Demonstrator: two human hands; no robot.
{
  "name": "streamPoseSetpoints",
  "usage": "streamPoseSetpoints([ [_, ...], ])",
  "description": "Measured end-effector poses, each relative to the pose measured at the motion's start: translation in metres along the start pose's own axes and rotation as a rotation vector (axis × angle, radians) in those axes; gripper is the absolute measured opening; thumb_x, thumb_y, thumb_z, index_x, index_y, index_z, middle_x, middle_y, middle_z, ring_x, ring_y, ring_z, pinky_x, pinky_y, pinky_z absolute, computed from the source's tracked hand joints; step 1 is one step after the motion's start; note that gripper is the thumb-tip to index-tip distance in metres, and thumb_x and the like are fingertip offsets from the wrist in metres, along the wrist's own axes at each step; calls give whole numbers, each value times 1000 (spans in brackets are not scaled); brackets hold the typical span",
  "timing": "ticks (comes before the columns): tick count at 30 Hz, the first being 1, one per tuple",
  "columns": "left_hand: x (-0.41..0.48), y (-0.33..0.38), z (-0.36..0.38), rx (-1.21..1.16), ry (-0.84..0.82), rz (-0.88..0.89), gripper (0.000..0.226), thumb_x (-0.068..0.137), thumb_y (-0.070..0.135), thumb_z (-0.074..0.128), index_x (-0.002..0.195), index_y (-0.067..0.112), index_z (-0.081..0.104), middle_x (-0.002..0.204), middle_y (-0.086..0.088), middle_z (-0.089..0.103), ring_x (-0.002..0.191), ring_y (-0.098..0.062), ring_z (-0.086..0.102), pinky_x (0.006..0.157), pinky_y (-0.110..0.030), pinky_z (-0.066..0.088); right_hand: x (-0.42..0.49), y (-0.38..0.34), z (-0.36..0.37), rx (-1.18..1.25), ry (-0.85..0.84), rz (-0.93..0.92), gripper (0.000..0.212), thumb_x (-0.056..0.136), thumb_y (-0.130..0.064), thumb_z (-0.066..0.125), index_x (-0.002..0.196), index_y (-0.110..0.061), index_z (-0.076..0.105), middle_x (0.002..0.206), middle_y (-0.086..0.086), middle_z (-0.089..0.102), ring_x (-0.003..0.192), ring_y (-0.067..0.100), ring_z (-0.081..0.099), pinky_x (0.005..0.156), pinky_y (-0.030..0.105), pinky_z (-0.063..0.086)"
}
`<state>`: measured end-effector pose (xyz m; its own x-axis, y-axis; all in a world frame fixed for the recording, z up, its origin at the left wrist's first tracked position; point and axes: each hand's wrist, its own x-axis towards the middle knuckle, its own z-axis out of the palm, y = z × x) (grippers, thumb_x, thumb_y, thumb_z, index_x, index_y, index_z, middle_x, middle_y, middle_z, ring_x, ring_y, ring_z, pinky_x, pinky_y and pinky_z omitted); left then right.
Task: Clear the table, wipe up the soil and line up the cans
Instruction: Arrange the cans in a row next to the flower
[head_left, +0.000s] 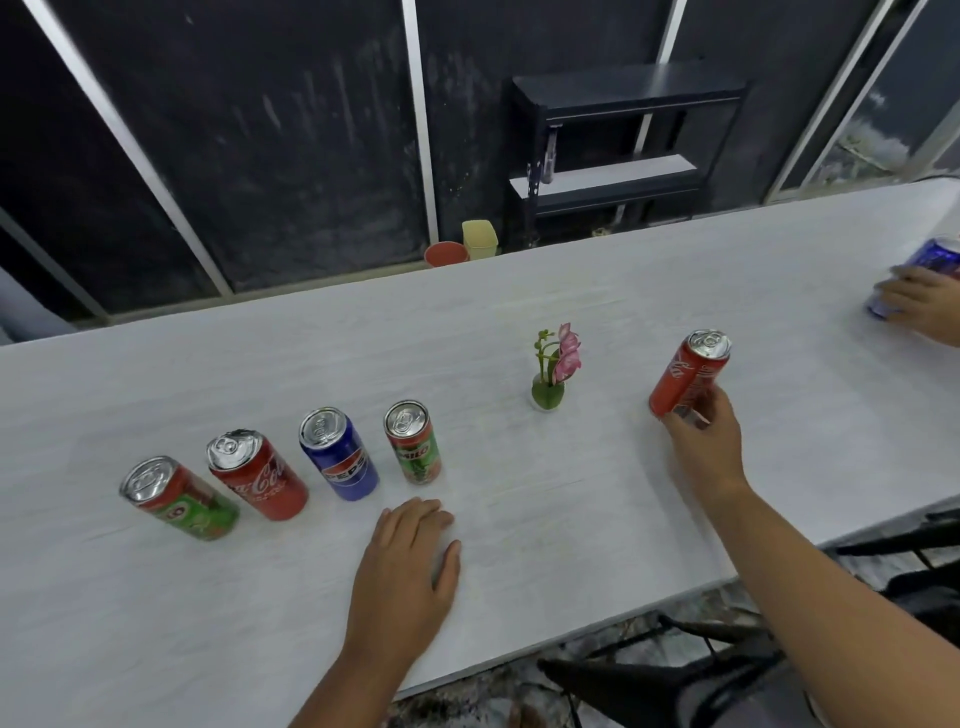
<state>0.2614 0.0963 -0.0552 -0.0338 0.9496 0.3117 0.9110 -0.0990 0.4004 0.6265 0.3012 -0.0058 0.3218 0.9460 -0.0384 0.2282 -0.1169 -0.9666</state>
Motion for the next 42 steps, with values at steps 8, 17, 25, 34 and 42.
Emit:
streamPoseSetpoints([
  [8, 1, 0, -1, -11, 5, -4, 32, 104, 43, 61, 132, 30, 67, 142, 14, 60, 137, -10, 52, 117, -40, 47, 9, 10, 3, -158, -60, -86, 50, 80, -27, 93, 124, -18, 69, 127, 18, 61, 114, 33, 65, 104, 56, 54],
  [17, 1, 0, -2, -27, 15, -1, 32, 104, 43, 60, 132, 28, 66, 140, 13, 60, 134, -11, 53, 118, -40, 47, -12, 2, -6, -125, -155, -74, 56, 81, -25, 93, 128, -31, 64, 122, -15, 70, 110, 3, 65, 88, 27, 49],
  [25, 2, 1, -5, -34, -10, -12, 33, 106, 43, 60, 133, 26, 68, 141, 10, 62, 134, -15, 56, 119, -38, 46, -25, 5, 1, -226, -250, -97, 52, 79, -39, 94, 124, -35, 67, 122, -5, 62, 110, 9, 62, 86, 26, 46],
  [34, -5, -1, -13, -81, -77, -27, 38, 108, 36, 58, 144, 28, 66, 154, 10, 59, 149, -12, 49, 130, -45, 36, -53, -4, 13, -190, -288, -75, 61, 77, -33, 95, 125, -39, 59, 121, -22, 67, 112, 1, 63, 87, 28, 49],
  [42, -51, -37, -47, 15, -66, -4, 45, 108, 44, 56, 150, 28, 63, 160, 7, 56, 152, -14, 49, 126, -38, 42, -95, -10, 56, -132, -291, -77, 60, 71, -40, 98, 118, -45, 62, 113, -25, 72, 106, 3, 66, 88, 29, 51],
])
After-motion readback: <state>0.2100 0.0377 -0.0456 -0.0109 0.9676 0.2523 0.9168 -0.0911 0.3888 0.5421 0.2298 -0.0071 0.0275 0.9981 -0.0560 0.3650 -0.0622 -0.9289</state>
